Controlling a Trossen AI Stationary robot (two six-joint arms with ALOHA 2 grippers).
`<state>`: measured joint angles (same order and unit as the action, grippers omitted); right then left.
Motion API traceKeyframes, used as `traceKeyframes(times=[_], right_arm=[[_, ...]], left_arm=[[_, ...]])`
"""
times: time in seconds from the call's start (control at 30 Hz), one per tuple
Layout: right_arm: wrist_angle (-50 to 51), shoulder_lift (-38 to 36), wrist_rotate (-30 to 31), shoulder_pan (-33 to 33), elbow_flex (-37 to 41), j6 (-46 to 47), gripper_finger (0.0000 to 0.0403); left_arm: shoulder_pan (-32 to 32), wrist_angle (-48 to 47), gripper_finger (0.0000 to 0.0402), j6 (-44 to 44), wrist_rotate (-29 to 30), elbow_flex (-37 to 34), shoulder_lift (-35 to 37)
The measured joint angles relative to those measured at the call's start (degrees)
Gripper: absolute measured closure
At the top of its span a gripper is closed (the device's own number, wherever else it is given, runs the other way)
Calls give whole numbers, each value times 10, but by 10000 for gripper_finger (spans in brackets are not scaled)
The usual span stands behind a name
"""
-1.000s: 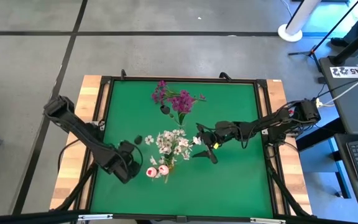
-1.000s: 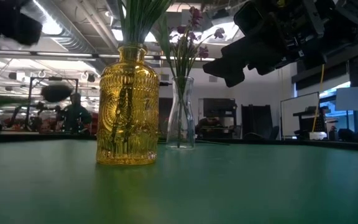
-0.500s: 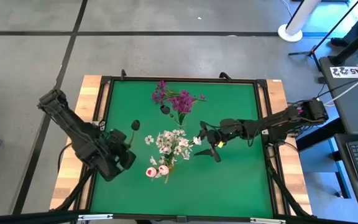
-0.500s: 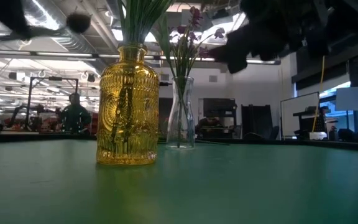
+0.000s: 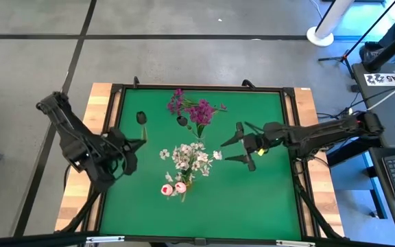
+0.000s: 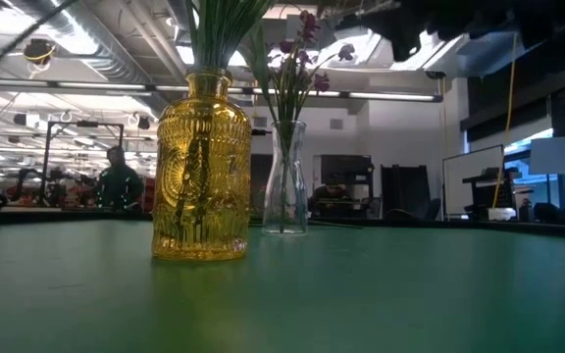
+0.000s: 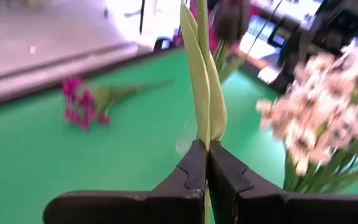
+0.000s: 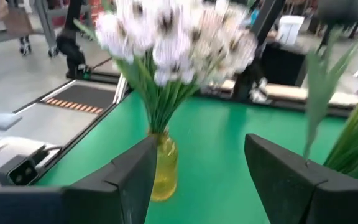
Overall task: Sort flowers into vase by color
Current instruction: Put the black tulip into the transparent vase
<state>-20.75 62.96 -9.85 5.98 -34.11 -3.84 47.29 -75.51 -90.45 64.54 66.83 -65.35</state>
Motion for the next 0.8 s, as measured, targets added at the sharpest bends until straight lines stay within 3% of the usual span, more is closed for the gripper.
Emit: traceKeyframes(times=[0.27, 0.4, 0.53, 0.7, 0.8], right_arm=[[-128, -18, 28, 0, 0, -21, 162], [-185, -18, 29, 0, -11, -20, 162], [-166, -11, 29, 0, -68, -21, 162], [-70, 28, 29, 0, -182, -26, 162], [5, 69, 28, 0, -264, -41, 162]], left_arm=[[0, 105, 401, 186, 133, 1, 49], [0, 197, 401, 320, 168, 20, 69], [0, 307, 401, 488, 185, 55, 73], [-18, 477, 401, 710, 185, 87, 72], [-40, 572, 401, 814, 140, 88, 72]])
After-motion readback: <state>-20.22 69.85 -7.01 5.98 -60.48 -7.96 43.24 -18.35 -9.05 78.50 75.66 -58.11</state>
